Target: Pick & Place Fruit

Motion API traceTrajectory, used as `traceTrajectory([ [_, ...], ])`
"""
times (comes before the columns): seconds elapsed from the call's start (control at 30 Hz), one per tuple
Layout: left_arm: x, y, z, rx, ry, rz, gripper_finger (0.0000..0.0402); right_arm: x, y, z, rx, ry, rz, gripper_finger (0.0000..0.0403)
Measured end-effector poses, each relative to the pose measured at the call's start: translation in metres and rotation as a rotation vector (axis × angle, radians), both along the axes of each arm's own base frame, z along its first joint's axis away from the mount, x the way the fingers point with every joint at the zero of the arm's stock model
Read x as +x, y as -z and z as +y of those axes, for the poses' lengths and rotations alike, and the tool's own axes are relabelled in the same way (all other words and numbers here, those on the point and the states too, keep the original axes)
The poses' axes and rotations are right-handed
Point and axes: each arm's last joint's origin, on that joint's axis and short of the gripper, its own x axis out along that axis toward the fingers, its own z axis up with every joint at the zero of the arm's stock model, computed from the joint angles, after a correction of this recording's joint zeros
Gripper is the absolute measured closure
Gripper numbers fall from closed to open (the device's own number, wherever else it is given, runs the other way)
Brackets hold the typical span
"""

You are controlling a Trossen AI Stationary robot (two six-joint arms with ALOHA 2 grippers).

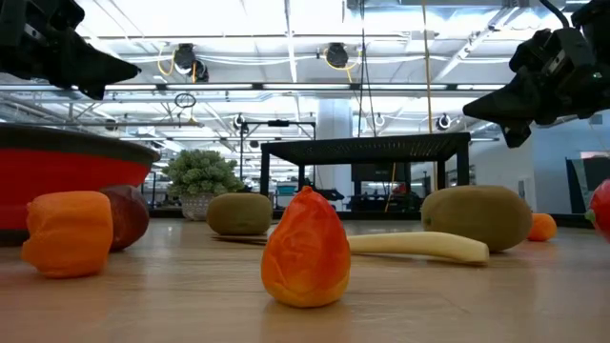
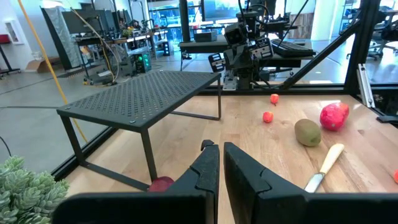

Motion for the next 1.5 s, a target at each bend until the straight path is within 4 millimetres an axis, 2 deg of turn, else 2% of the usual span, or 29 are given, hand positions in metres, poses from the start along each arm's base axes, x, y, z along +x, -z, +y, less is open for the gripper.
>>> traceTrajectory([
  [1.07, 0.0000, -0.0002, 0.0000, 0.010, 0.000, 0.000, 0.0376, 0.0000, 0.0000, 0.0000, 0.000, 0.000, 0.000, 0.0403],
  [1.5, 0.0001, -0.0055, 0.0000, -0.010, 0.000, -0.057, 0.0376, 0.0000, -0.0003, 0.0000, -0.172, -0.015, 0.026, 0.0403],
])
